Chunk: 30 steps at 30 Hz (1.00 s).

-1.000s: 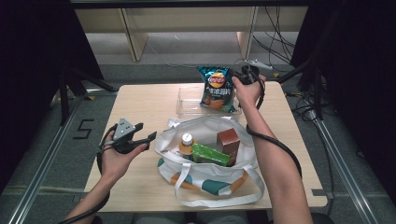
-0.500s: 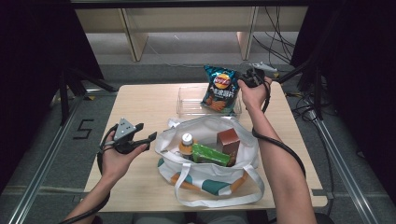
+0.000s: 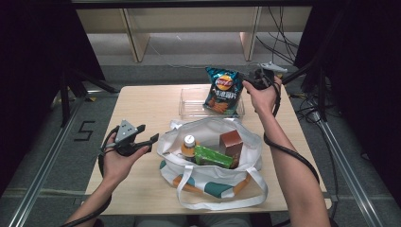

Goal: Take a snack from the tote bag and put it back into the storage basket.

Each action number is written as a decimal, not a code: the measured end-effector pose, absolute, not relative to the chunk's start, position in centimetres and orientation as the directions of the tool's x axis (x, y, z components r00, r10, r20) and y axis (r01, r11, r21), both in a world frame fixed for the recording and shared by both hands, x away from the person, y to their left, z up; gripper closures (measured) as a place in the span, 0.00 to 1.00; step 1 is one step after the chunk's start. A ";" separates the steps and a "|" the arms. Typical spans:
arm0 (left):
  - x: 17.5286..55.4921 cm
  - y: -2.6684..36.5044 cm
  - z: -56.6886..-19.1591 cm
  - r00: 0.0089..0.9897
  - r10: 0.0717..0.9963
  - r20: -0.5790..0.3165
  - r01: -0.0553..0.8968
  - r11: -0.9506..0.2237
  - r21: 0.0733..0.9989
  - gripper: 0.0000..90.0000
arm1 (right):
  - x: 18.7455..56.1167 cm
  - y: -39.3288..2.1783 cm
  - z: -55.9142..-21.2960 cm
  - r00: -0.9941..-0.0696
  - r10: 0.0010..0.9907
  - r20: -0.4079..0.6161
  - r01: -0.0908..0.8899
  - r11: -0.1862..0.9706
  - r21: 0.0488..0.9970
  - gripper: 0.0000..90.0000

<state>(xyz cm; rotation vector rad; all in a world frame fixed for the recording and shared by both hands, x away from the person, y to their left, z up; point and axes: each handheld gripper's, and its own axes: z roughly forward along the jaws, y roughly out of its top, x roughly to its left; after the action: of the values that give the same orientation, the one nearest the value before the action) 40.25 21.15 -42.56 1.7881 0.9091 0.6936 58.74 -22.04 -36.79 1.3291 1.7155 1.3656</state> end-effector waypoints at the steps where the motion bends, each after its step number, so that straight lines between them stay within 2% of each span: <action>1: 40.2 21.2 -42.5 0.558 0.828 0.056 0.271 -0.245 0.931 0.39 | 58.6 -22.1 -36.7 -0.351 0.925 0.148 0.343 -0.020 0.939 0.54; 4: 40.3 21.2 -42.5 0.564 0.823 0.059 0.261 -0.246 0.933 0.39 | 57.8 -22.2 -36.4 -0.346 0.922 0.173 0.361 -0.039 0.932 0.53; 6: 40.3 21.2 -42.5 0.564 0.824 0.058 0.261 -0.245 0.934 0.39 | 57.5 -22.5 -36.3 -0.364 0.919 0.148 0.350 -0.012 0.937 0.53; 14: 40.1 21.1 -42.4 0.556 0.829 0.057 0.267 -0.243 0.932 0.39 | 55.5 -22.8 -36.1 -0.384 0.909 0.160 0.355 -0.015 0.935 0.52; 18: 40.1 21.1 -42.4 0.555 0.830 0.055 0.268 -0.240 0.933 0.39 | 54.1 -22.9 -35.8 -0.394 0.897 0.199 0.376 -0.040 0.926 0.52; 19: 40.1 21.1 -42.4 0.555 0.830 0.055 0.268 -0.241 0.933 0.39 | 53.9 -23.1 -35.9 -0.411 0.894 0.177 0.357 -0.021 0.934 0.52; 23: 40.1 21.0 -42.4 0.558 0.828 0.056 0.268 -0.244 0.932 0.39 | 52.3 -23.0 -35.6 -0.431 0.879 0.203 0.383 -0.025 0.923 0.53; 28: 40.1 20.9 -42.4 0.559 0.827 0.058 0.266 -0.245 0.932 0.39 | 50.8 -22.9 -35.8 -0.474 0.861 0.186 0.360 -0.003 0.933 0.53; 29: 40.1 20.9 -42.4 0.560 0.827 0.058 0.267 -0.246 0.932 0.39 | 50.2 -22.7 -35.8 -0.466 0.858 0.214 0.390 -0.018 0.921 0.53; 30: 40.0 20.9 -42.4 0.560 0.826 0.059 0.267 -0.247 0.931 0.39 | 50.0 -22.8 -36.0 -0.486 0.853 0.190 0.363 0.000 0.932 0.53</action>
<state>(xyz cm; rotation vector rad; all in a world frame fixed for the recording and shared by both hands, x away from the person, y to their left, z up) 40.05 20.93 -42.41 1.7891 0.9032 0.6960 50.03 -22.76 -36.00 1.2520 1.8470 1.4951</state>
